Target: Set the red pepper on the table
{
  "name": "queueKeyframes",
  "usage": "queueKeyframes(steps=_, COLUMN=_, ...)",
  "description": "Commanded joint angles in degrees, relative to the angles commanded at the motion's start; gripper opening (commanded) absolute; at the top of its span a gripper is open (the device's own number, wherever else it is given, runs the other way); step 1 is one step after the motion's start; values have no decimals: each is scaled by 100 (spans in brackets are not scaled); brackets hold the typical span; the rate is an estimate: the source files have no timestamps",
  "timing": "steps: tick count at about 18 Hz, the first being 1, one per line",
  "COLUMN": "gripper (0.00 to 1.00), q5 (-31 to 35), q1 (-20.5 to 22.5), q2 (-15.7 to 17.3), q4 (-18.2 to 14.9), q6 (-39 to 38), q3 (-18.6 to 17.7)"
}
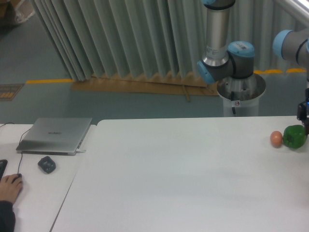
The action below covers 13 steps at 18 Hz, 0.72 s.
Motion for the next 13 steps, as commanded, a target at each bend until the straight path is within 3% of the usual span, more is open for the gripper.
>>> queueKeyframes(steps=6, gripper=100, q5=17, q1=229, q2=-202, q4=18, q6=-17, q3=194)
queueKeyframes(steps=8, gripper=100, q5=341, q1=229, q2=-325, q4=26, q6=-104, q3=203)
queueKeyframes(steps=13, gripper=100, q5=484, q1=361, q2=-545, q4=61, q6=-1596, q3=159)
